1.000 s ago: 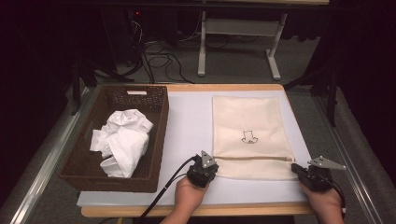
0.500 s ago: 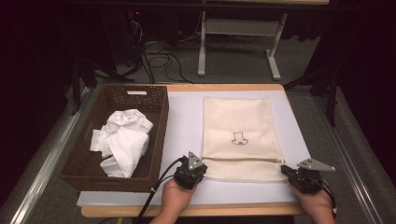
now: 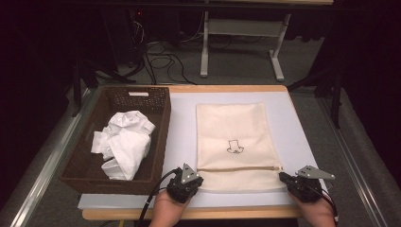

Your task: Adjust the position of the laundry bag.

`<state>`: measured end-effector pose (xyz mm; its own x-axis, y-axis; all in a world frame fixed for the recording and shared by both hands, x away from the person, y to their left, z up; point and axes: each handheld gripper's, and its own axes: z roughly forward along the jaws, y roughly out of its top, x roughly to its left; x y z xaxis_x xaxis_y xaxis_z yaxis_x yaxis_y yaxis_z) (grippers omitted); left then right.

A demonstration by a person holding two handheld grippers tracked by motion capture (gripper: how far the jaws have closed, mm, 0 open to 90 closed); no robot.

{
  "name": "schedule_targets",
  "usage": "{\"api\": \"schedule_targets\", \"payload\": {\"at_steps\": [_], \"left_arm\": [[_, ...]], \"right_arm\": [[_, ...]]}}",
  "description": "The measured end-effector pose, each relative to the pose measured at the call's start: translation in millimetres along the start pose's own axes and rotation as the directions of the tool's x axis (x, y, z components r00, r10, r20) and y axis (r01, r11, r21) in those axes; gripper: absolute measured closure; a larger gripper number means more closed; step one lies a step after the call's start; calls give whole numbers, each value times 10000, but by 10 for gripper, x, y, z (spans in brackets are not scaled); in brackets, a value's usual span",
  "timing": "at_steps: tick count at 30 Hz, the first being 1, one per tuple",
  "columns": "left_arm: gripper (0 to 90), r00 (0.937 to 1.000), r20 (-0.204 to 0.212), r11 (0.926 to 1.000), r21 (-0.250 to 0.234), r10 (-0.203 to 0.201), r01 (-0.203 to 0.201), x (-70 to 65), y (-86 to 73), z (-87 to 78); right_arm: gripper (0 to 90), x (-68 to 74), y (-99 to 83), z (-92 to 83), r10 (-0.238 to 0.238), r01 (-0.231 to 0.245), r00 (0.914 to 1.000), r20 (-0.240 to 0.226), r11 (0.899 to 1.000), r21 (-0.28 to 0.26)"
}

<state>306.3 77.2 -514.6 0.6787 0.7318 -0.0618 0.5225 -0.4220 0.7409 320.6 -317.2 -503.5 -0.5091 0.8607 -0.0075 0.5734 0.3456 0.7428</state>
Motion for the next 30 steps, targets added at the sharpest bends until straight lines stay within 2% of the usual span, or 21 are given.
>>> {"api": "schedule_targets", "payload": {"at_steps": [3,6,8,15,16,19,22,26,28,30], "left_arm": [[871,9997,124,9998,-16,-212,213,1,-66,-12],[867,9998,121,9998,0,-182,182,-5,-82,-36],[867,9994,183,9995,-66,-308,309,-8,-113,-55],[861,9997,213,9999,-49,-116,118,-65,-152,-104],[861,9997,201,9999,-57,-146,147,-64,-151,-102],[850,9996,215,9997,-105,-206,208,-59,-154,-99],[782,9993,125,9990,-275,-346,350,-45,-146,-119],[583,9984,-108,9925,-1094,-556,541,-18,-123,-154],[504,9982,-310,9885,-1442,-506,456,-17,-107,-150],[449,9979,-479,9881,-1495,-438,361,-20,-86,-130]], "right_arm": [[873,53,-19,-39,-147,147,9999,-67,9999,-13],[872,86,-34,-65,-302,302,9995,-61,9995,-46],[871,125,-59,-109,-325,324,9994,-105,9995,-64],[870,150,-117,-207,-514,513,9986,-151,9986,-85],[869,141,-118,-209,-417,417,9989,-199,9991,-39],[850,127,-123,-176,-522,523,9984,-231,9986,40],[784,116,-121,-182,-396,395,9987,-310,9992,-43],[766,79,-99,-214,-25,4,9992,-404,9986,-520],[764,72,-75,-199,139,-168,9989,-448,9976,-670],[732,79,-44,-154,169,-201,9988,-463,9975,-676]]}}
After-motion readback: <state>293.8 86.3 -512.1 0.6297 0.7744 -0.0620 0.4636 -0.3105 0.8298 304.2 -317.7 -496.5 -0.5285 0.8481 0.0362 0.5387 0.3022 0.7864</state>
